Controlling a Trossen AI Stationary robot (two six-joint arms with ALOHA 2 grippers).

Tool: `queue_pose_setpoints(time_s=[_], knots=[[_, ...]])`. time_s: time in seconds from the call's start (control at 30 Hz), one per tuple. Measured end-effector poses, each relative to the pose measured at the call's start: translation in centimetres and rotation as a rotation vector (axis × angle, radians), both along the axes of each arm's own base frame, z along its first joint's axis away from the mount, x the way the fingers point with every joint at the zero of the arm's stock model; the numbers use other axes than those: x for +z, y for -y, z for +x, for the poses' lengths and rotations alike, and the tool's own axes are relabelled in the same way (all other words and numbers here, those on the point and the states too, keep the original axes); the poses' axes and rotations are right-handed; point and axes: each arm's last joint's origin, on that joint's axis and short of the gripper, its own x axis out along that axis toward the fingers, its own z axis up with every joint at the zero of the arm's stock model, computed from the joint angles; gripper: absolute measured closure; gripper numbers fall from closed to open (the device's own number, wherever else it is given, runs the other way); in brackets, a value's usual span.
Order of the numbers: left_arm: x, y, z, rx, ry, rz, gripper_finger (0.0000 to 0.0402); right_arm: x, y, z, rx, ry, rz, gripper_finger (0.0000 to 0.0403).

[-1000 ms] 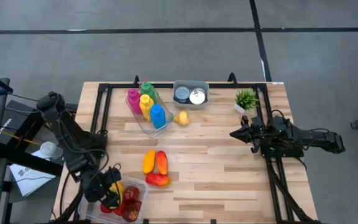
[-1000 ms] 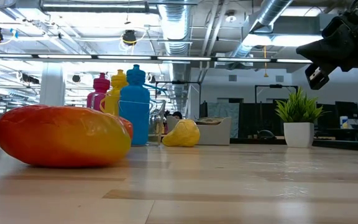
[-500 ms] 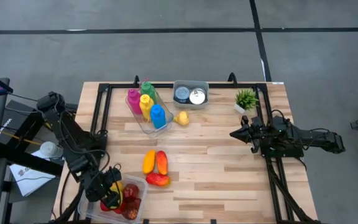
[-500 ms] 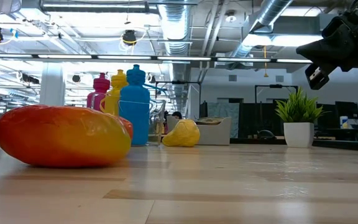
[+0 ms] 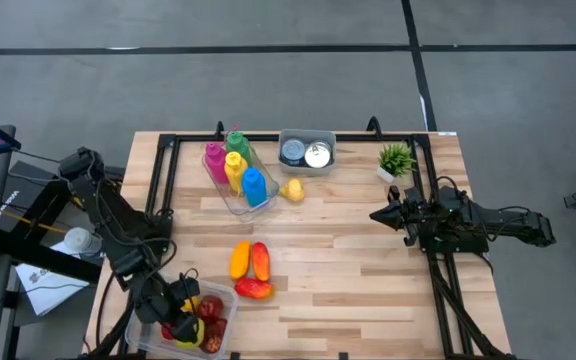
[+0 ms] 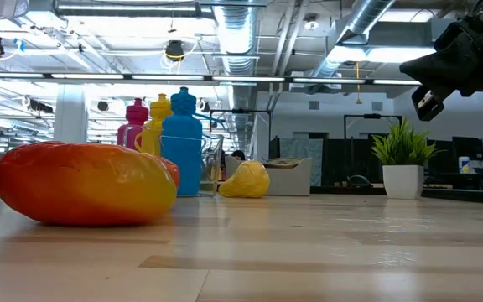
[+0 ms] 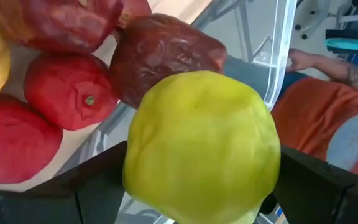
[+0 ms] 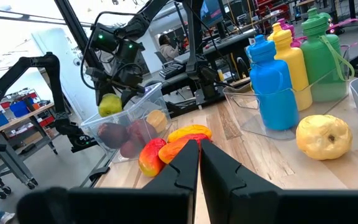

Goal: Pick & Place Food Item
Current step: Put the green apple into the white bin

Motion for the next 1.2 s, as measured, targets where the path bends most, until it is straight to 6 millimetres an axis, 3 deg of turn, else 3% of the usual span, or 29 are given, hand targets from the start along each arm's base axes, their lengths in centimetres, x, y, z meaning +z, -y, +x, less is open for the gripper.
queue_pose_setpoints(time_s=[0.33,0.63,1.2], knots=[[-0.1,-0.6,0.8,0.023,-0.016,-0.003,0.0065,0.0,0.0,0.0,0.000,0.000,0.000,0.0390],[-0.1,-1.4,1.6,0.004,-0.214,-0.125,0.0068,0.0,0.0,0.0,0.000,0.000,0.000,0.0390],[0.0,-2.1,2.5,0.086,-0.165,-0.114,0.0066,0.0,0.0,0.0,0.000,0.000,0.000,0.0390]])
